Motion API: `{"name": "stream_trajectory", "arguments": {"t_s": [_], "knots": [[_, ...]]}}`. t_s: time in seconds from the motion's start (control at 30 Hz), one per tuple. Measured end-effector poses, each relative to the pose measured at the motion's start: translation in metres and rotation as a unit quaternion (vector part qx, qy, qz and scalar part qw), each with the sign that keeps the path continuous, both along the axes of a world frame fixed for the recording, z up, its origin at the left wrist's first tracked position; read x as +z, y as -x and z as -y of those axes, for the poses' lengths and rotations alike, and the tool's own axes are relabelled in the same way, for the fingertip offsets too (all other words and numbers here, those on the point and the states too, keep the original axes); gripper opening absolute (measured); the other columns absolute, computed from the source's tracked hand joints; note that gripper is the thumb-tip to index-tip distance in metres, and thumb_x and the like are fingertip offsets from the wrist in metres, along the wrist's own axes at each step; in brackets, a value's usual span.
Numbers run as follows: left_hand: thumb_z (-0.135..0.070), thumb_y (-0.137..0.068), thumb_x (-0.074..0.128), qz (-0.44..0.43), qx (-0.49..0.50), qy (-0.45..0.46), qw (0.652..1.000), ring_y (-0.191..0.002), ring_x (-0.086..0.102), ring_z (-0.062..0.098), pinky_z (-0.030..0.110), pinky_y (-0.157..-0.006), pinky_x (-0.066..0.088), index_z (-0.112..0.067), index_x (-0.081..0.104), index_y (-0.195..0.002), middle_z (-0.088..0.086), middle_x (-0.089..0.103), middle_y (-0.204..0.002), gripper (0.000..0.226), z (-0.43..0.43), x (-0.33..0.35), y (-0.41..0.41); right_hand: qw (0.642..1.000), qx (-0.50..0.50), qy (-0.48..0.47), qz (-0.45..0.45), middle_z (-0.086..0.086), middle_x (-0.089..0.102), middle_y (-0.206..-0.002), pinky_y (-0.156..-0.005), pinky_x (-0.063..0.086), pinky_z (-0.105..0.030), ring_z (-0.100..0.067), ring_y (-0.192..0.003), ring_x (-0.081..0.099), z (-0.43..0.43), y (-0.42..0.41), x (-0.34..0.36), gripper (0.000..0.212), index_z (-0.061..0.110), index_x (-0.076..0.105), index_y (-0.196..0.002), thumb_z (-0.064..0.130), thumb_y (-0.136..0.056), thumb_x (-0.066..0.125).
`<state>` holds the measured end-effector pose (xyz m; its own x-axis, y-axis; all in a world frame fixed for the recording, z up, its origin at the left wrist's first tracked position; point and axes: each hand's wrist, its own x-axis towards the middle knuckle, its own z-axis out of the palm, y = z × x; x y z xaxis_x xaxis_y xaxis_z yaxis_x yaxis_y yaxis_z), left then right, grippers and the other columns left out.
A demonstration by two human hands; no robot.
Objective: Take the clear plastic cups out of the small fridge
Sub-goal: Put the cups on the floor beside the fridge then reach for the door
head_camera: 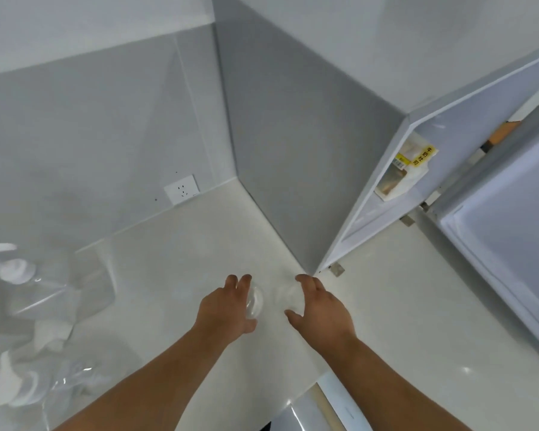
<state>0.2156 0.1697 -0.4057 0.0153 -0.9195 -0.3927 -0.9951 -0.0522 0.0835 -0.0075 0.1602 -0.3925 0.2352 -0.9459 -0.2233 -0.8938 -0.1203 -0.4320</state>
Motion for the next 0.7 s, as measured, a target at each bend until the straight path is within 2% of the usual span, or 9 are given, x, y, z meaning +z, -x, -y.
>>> {"name": "stream_trajectory", "arguments": {"t_s": [0.13, 0.23, 0.3, 0.37, 0.43, 0.6, 0.7], "knots": [[-0.063, -0.068, 0.076, 0.001, 0.005, -0.043, 0.999, -0.108, 0.065, 0.029, 0.037, -0.079, 0.053, -0.032, 0.005, -0.158, 0.005, 0.026, -0.159, 0.119, -0.001, -0.010, -0.008, 1.000, -0.015, -0.018, -0.006, 0.006, 0.045, -0.145, -0.075, 0.054, -0.032, -0.020, -0.098, 0.066, -0.001, -0.004, -0.004, 0.075, 0.032, 0.029, -0.145, 0.053, -0.085, 0.069], [-0.067, -0.070, 0.072, 0.005, 0.017, -0.033, 0.999, -0.111, 0.064, 0.028, 0.038, -0.083, 0.054, -0.031, 0.011, -0.157, 0.004, 0.025, -0.161, 0.113, -0.004, -0.001, -0.007, 1.000, -0.024, -0.020, -0.005, 0.006, 0.045, -0.143, -0.073, 0.054, -0.032, -0.020, -0.096, 0.066, -0.008, 0.004, 0.001, 0.075, 0.033, 0.029, -0.145, 0.056, -0.084, 0.067], [-0.067, -0.075, 0.065, 0.003, 0.012, 0.006, 1.000, -0.104, 0.065, 0.025, 0.036, -0.077, 0.054, -0.029, 0.030, -0.150, 0.001, 0.040, -0.149, 0.091, -0.005, 0.014, 0.000, 0.999, -0.029, -0.015, -0.002, 0.008, 0.044, -0.143, -0.077, 0.054, -0.032, -0.019, -0.101, 0.065, -0.014, 0.014, 0.010, 0.073, 0.034, 0.030, -0.145, 0.060, -0.085, 0.064], [-0.063, -0.084, 0.056, -0.023, -0.006, 0.052, 0.998, -0.097, 0.065, 0.019, 0.033, -0.073, 0.055, -0.028, 0.050, -0.135, -0.005, 0.057, -0.127, 0.062, -0.005, 0.036, 0.014, 0.999, -0.042, -0.001, 0.000, 0.010, 0.045, -0.143, -0.084, 0.053, -0.031, -0.016, -0.112, 0.060, -0.022, 0.033, 0.024, 0.069, 0.034, 0.034, -0.145, 0.063, -0.087, 0.057], [-0.058, -0.090, 0.051, -0.069, -0.031, 0.094, 0.993, -0.095, 0.065, 0.014, 0.031, -0.075, 0.055, -0.030, 0.062, -0.122, -0.010, 0.068, -0.112, 0.044, -0.002, 0.061, 0.037, 0.998, -0.052, 0.034, -0.010, 0.011, 0.049, -0.141, -0.090, 0.050, -0.029, -0.014, -0.121, 0.052, -0.028, 0.059, 0.044, 0.065, 0.032, 0.040, -0.144, 0.064, -0.088, 0.051], [-0.052, -0.091, 0.053, -0.187, -0.126, 0.217, 0.950, -0.089, 0.066, 0.014, 0.030, -0.073, 0.054, -0.029, 0.069, -0.107, -0.011, 0.072, -0.097, 0.032, 0.015, 0.151, 0.127, 0.980, -0.081, 0.173, -0.045, 0.009, 0.056, -0.135, -0.101, 0.045, -0.029, -0.016, -0.125, 0.049, -0.022, 0.137, 0.127, 0.060, 0.027, 0.053, -0.138, 0.063, -0.091, 0.049], [-0.056, -0.092, 0.050, -0.197, -0.181, 0.292, 0.918, -0.094, 0.064, 0.013, 0.030, -0.078, 0.055, -0.032, 0.065, -0.116, -0.012, 0.070, -0.107, 0.037, 0.031, 0.223, 0.184, 0.960, -0.093, 0.258, -0.063, 0.006, 0.058, -0.134, -0.105, 0.046, -0.034, -0.017, -0.126, 0.049, -0.006, 0.181, 0.194, 0.057, 0.025, 0.056, -0.136, 0.061, -0.091, 0.053]]}}
